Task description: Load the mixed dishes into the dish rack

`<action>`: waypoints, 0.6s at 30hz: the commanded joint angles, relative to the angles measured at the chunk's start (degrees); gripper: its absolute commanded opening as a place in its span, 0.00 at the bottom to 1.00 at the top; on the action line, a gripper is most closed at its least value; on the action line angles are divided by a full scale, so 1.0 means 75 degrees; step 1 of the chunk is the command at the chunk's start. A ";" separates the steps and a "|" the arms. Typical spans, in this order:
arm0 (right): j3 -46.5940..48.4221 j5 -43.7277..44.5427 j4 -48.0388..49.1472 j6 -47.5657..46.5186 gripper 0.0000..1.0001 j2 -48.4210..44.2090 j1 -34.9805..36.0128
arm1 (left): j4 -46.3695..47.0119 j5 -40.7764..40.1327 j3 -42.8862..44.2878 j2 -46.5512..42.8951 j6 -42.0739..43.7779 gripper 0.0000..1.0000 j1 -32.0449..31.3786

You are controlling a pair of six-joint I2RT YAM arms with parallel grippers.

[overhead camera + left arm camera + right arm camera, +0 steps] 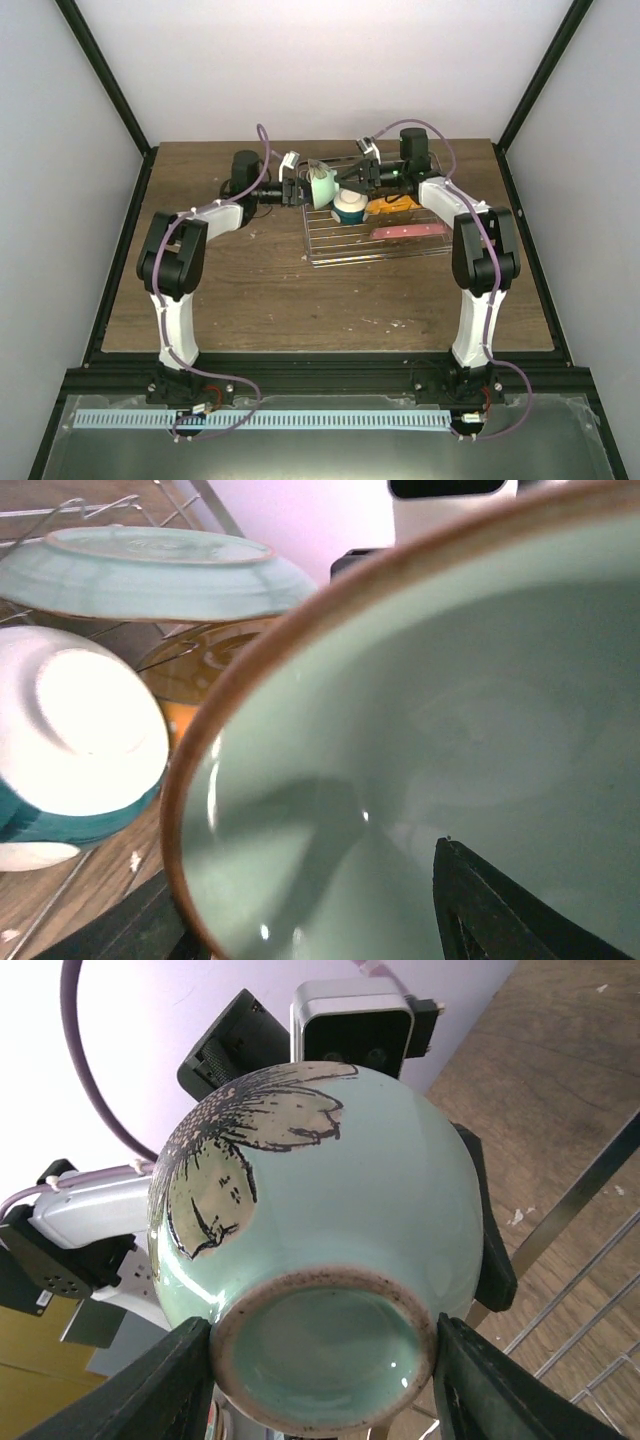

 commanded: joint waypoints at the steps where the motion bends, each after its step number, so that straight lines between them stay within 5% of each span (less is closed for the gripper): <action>1: 0.0565 0.0149 -0.0559 -0.0537 0.44 -0.0203 -0.0212 | -0.2050 -0.0308 0.0317 -0.0353 0.1783 0.60 0.0022; 18: 0.1706 0.1168 -0.3731 -0.2561 0.44 -0.0175 -0.0241 | -0.5364 -0.2167 0.0951 -0.1147 0.4021 0.55 0.0247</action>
